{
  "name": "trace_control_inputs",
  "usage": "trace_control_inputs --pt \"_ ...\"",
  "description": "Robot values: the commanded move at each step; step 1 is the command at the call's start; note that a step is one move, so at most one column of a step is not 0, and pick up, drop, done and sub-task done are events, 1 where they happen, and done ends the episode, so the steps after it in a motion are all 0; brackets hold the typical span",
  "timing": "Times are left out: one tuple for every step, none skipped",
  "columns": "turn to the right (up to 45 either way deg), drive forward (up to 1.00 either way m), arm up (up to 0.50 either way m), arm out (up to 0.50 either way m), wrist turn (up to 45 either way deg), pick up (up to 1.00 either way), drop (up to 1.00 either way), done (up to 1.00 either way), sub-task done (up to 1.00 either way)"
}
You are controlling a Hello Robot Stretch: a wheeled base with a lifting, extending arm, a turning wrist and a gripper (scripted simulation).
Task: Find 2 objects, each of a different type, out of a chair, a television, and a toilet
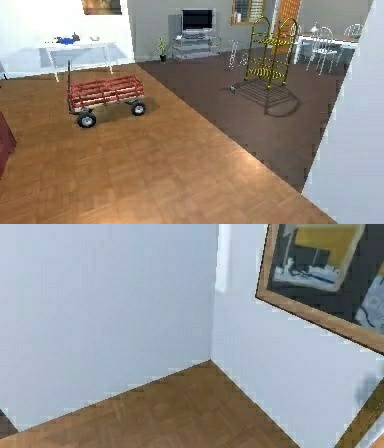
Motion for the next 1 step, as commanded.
trace_control_inputs --pt "0.0 1.0 0.0 0.0 0.0 0.0 0.0 0.0 0.0"
